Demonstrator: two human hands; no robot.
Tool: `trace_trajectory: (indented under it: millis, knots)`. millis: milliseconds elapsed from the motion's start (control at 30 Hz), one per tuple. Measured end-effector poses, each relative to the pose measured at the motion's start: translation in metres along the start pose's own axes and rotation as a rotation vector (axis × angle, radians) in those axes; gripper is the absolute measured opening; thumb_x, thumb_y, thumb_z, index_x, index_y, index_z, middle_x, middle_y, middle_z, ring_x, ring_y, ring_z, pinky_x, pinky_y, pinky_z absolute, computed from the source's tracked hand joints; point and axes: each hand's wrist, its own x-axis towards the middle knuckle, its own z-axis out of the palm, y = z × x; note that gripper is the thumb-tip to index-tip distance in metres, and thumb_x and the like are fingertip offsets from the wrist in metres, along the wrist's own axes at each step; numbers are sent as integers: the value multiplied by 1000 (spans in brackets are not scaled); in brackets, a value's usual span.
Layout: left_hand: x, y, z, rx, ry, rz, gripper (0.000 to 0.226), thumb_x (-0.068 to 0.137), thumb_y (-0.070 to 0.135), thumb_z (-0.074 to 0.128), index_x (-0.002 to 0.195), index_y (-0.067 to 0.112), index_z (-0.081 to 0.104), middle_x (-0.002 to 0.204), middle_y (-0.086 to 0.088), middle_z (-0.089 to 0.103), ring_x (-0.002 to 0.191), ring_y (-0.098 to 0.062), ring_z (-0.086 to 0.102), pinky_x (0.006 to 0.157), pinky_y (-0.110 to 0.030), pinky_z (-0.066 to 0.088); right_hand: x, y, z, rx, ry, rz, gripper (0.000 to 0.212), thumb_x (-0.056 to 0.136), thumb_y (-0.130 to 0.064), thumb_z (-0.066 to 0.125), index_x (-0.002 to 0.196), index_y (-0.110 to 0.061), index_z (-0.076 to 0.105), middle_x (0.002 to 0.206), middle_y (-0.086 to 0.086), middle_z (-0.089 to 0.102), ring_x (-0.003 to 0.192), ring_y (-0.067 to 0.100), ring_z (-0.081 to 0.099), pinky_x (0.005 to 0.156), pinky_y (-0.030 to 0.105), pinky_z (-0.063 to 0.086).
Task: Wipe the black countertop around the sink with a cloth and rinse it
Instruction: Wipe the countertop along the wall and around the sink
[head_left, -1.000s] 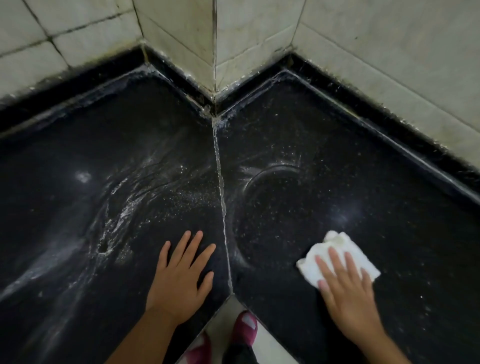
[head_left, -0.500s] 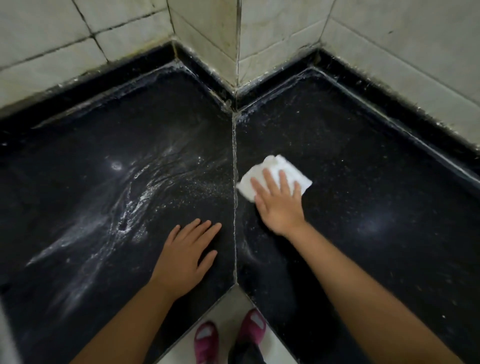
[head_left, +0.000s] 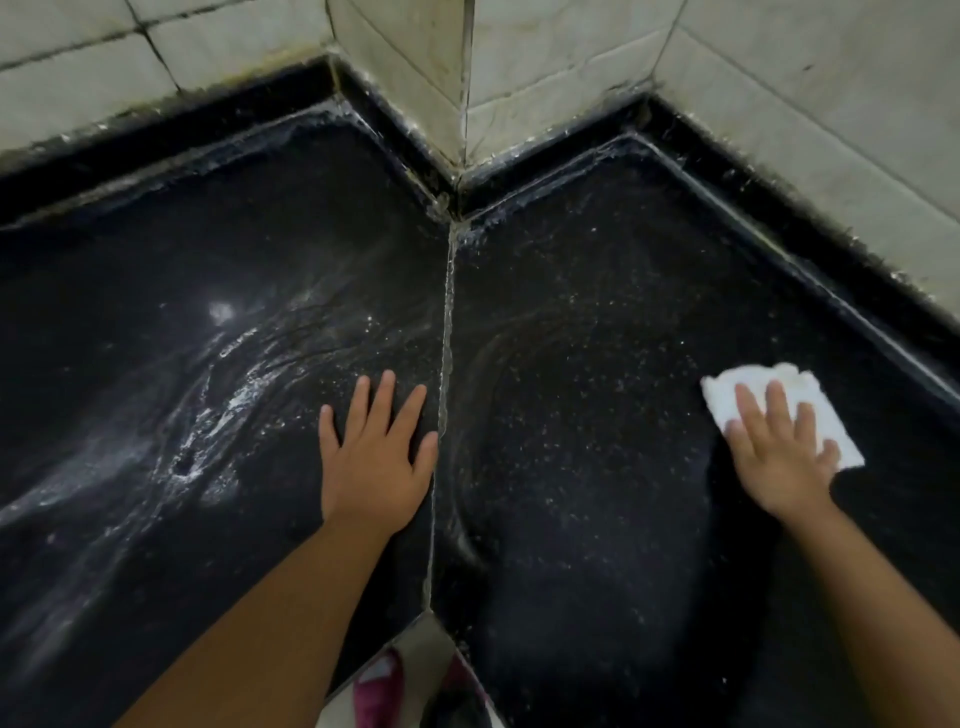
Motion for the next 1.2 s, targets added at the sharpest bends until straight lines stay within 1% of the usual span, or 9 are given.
trace_trajectory:
  millis: [100, 333, 433, 500, 633, 700, 867, 1067, 1200]
  knots:
    - [-1, -1, 0, -8, -4, 0, 76, 74, 57, -10, 145, 35, 4, 155, 5, -7, 137, -9, -21, 110, -43, -15, 44, -53, -13, 29, -28, 18, 49, 100, -38, 16, 148, -32, 5, 156, -4, -12, 143, 28, -12, 112, 52, -3]
    - [-1, 0, 1, -67, 64, -7, 81, 72, 58, -4, 143, 31, 21, 155, 2, 8, 131, -4, -14, 111, -43, -12, 18, -174, 24, -113, -38, -466, 49, 99, -41, 11, 147, -37, 4, 157, -4, -10, 143, 29, -11, 112, 54, -2]
    - [0, 2, 2, -76, 84, -7, 78, 76, 57, 2, 141, 27, 30, 153, -2, 17, 135, -8, -5, 112, -46, -6, -48, -150, 50, -156, 29, -704, 52, 91, -43, 15, 137, -37, 37, 149, 0, 33, 137, 34, 29, 108, 56, 23]
    - [1, 3, 1, -81, 76, -3, 77, 76, 57, 4, 141, 26, 32, 153, -3, 18, 138, -13, 0, 112, -47, -4, -79, -108, 64, -113, -26, -752, 42, 97, -41, 16, 130, -38, 41, 142, -5, 44, 130, 29, 37, 106, 48, 22]
    - [0, 1, -1, -70, 39, -14, 80, 74, 58, -1, 143, 28, 25, 154, -1, 11, 139, -13, -5, 111, -44, -9, -76, -19, 42, -167, -34, -465, 54, 96, -49, -1, 136, -35, 33, 144, -1, 41, 131, 27, 26, 108, 48, 20]
    - [-1, 3, -2, -65, 20, -15, 81, 73, 58, -2, 143, 28, 23, 155, -1, 8, 141, -16, -5, 111, -44, -10, -43, 2, 18, -108, -45, -229, 60, 88, -57, -4, 144, -40, 11, 155, -9, 10, 142, 24, 3, 111, 51, 11]
    - [0, 4, -5, -50, -16, -23, 83, 71, 58, -7, 145, 30, 17, 155, 3, 1, 140, -13, -11, 111, -43, -14, 57, -38, -23, 73, -20, 75, 49, 100, -39, 16, 148, -33, 5, 156, -5, -14, 143, 26, -14, 112, 52, -5]
    - [1, 3, -4, -24, -27, -17, 82, 70, 57, -9, 145, 31, 14, 155, 3, -1, 136, -9, -17, 110, -44, -15, 62, -182, 1, -27, -15, -330, 49, 100, -42, 15, 147, -37, 3, 156, -4, -12, 142, 30, -14, 111, 55, -5]
    - [1, 4, -5, -24, -29, -21, 83, 70, 58, -8, 145, 30, 16, 156, 2, 1, 141, -14, -11, 111, -44, -13, -7, -172, 32, -79, -29, -676, 48, 97, -45, 16, 144, -40, 19, 157, -4, 3, 144, 30, -1, 111, 47, -6]
